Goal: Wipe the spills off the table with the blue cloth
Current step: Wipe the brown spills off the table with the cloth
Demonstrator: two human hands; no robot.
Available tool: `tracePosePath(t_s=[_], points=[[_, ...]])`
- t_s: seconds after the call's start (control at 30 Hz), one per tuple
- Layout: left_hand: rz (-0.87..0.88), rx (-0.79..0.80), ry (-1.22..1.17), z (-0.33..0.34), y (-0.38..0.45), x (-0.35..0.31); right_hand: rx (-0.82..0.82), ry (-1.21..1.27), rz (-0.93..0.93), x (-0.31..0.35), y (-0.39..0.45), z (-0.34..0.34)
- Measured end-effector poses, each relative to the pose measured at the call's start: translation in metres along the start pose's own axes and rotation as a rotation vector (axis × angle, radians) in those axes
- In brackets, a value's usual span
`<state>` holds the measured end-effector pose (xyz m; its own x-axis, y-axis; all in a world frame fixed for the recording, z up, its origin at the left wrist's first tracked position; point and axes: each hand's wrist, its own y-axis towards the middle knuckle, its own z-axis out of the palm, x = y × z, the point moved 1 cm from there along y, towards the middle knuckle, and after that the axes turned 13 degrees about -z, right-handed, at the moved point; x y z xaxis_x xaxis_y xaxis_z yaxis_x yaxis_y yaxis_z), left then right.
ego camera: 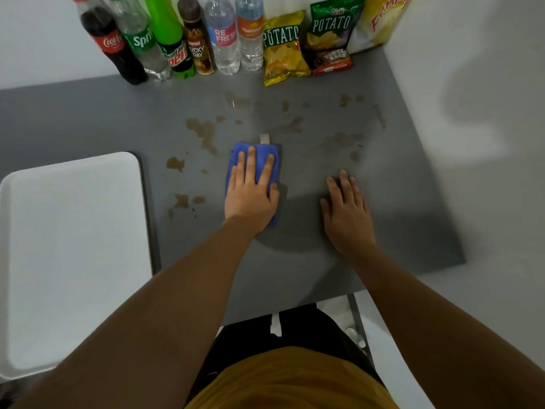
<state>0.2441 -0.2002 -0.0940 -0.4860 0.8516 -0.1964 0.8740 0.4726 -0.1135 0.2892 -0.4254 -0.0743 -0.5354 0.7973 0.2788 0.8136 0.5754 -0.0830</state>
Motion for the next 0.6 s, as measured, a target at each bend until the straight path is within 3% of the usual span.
tracePosePath(t_s=[0.17, 0.37, 0.6], points=[[0.062, 0.007, -0.031, 0.003, -0.028, 0.003, 0.012, -0.013, 0.0, 0.0, 0.001, 0.0], [0.036, -0.005, -0.062, 0.004, -0.064, 0.058, 0.012, -0.02, 0.015, 0.005, 0.001, -0.001], [0.023, -0.033, -0.056, -0.006, -0.023, 0.082, -0.01, -0.06, 0.02, 0.009, 0.0, -0.004]])
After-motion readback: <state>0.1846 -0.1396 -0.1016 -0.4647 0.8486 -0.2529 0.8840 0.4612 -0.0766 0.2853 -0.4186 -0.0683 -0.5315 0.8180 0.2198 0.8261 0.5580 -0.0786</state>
